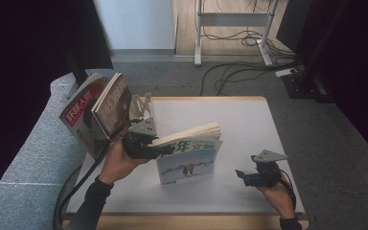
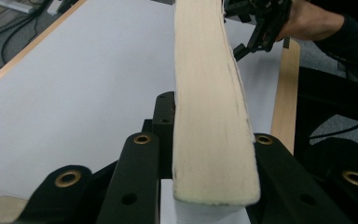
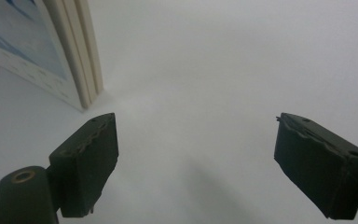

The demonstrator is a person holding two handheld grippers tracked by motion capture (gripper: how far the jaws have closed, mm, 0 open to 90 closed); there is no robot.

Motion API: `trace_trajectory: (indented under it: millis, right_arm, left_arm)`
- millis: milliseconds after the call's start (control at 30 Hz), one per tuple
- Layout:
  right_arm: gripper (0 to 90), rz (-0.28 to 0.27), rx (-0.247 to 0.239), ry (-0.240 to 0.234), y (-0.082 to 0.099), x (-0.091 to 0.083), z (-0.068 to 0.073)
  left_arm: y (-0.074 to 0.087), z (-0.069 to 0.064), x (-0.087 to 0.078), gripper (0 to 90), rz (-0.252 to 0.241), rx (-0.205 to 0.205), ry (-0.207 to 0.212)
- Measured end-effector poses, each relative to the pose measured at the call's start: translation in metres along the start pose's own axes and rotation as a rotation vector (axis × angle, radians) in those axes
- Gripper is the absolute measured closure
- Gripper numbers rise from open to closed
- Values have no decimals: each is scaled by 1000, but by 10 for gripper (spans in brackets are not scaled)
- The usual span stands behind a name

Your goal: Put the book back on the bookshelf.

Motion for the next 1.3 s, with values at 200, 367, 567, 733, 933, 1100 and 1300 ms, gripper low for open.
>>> trace_trajectory:
  millis: [200,367,567,733,933,1100,1300]
  right_arm:
    - [83,37,18,15,16,14,-2]
    - [25,63,39,27,25,23,-3]
    - [12,98,44,36,33,32,-3]
    - [5,99,47,46,34,33,-3]
    - [1,99,50,50,34,33,-3]
    - [1,96,50,51,34,33,-3]
    - [2,96,50,51,34,33,-3]
  left_arm:
    - [-1,2,-5,742,-5,-15,-19]
    - [-2,4,-14,743,1,-37,-36]
    - [1,7,-25,743,2,-63,-63]
    - [5,12,-34,743,6,-94,-88]
    - [12,18,-46,742,7,-138,-133]
    - [21,25,-57,743,7,-190,-164]
    - [33,34,-72,742,29,-248,-201]
Point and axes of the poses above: each handheld gripper's, and its own axes: x roughly forward along the jaws, y roughly out of its underside, z roughly to its left, the point moved 4 cm from there along x, roughly forward along the jaws, and after that the axes turned 11 degrees about z, right-handed, at the moved point
